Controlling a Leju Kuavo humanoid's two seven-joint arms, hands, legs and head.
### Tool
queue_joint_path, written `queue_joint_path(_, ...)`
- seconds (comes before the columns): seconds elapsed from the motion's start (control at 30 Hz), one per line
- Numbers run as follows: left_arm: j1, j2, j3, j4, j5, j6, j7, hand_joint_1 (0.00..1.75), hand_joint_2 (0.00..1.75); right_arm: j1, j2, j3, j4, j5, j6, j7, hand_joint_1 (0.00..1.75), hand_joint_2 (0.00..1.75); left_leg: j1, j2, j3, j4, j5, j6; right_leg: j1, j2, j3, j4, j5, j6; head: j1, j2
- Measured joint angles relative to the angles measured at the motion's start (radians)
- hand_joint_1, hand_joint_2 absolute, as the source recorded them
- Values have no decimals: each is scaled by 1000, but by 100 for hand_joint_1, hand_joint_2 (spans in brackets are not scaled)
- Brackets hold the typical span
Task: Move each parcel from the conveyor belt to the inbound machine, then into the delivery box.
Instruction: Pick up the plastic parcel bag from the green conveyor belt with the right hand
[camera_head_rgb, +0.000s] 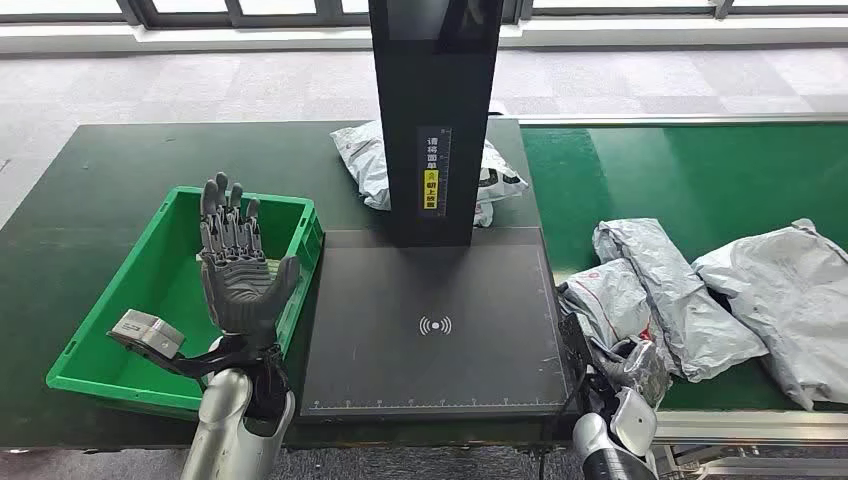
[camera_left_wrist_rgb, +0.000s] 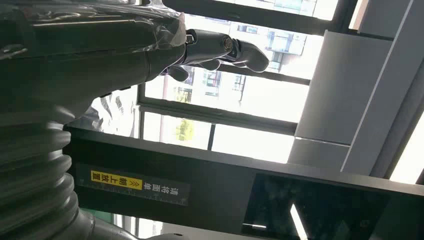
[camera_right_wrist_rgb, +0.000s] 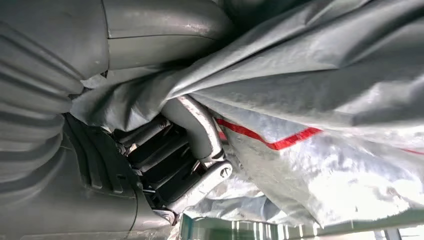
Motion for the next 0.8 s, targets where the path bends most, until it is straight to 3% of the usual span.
queue_joint_path(0.13,0,0,0,-1,0,2,0,0,175,43,19,-1,-89,1,-91,-71,175,175,0,-2,-3,0,0,0,0,-1,-2,0,0,0,0,0)
queue_joint_path(0.3,2,0,0,4,0,4,-4,0,175,135,102,-15,-447,-96,-144,-364,175,175,0,-2,-7,0,0,0,0,-2,-6,0,0,0,0,0)
queue_joint_path(0.37,1,0,0,14,0,6,-13,0,175,149,123,-15,-598,-155,-151,-433,175,175,0,-3,-7,0,0,0,0,-3,-7,0,0,0,0,0)
queue_joint_path(0.53,-4,0,0,44,7,14,-36,0,175,156,138,8,-846,-231,-151,-527,175,175,0,0,-6,0,0,0,-1,0,-7,0,0,0,0,0)
queue_joint_path(0.77,-8,0,0,77,16,16,-48,0,175,146,139,94,-931,-227,-150,-546,175,175,0,1,-5,0,0,0,0,1,-6,0,0,0,0,0)
queue_joint_path(0.8,-8,0,0,80,17,16,-48,0,175,143,139,112,-934,-214,-150,-536,131,175,0,1,-5,0,0,0,0,1,-6,0,0,0,0,0)
